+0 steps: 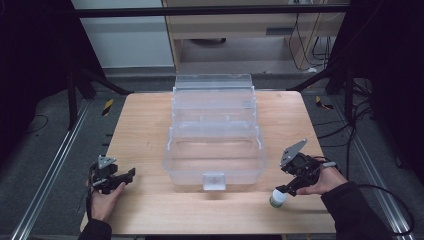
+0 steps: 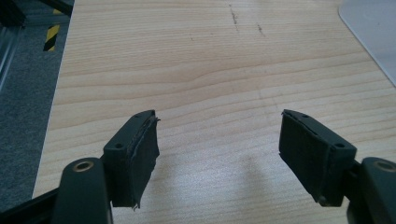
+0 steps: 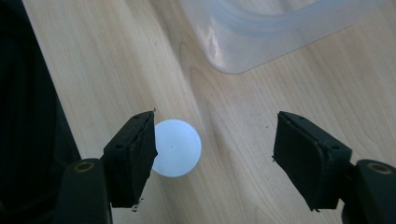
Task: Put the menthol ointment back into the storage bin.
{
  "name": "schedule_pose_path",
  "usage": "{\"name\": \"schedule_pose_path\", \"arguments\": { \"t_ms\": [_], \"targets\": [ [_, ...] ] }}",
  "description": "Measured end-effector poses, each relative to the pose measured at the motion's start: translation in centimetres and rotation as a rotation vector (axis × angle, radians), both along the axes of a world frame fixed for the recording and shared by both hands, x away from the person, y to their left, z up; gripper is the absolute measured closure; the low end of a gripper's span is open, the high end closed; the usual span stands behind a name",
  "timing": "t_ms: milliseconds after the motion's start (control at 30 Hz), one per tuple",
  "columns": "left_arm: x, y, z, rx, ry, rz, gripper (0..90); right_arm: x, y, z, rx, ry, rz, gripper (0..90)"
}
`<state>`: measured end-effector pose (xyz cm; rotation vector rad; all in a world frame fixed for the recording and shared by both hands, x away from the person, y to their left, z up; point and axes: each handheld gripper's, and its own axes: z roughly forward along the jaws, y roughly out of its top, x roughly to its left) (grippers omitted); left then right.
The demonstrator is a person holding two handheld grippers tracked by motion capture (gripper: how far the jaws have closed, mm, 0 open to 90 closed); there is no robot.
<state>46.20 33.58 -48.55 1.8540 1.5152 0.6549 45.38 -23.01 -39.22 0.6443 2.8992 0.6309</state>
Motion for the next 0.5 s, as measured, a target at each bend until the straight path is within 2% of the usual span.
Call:
{"name": "schedule_pose_path", "arguments": {
  "t_ms": [200,500],
  "targets": [
    [0.0,0.0,0.0,0.004,0.003,-0.005,28.2,-0.5,0.9,-0.9,-0.069,0.043,0.065,31.0],
    [0.0,-0.1,0.0,0.008,0.005,-0.007,28.4,-0.9,1.6,-1.6,-0.124,0.057,0.117,34.1]
  ]
}}
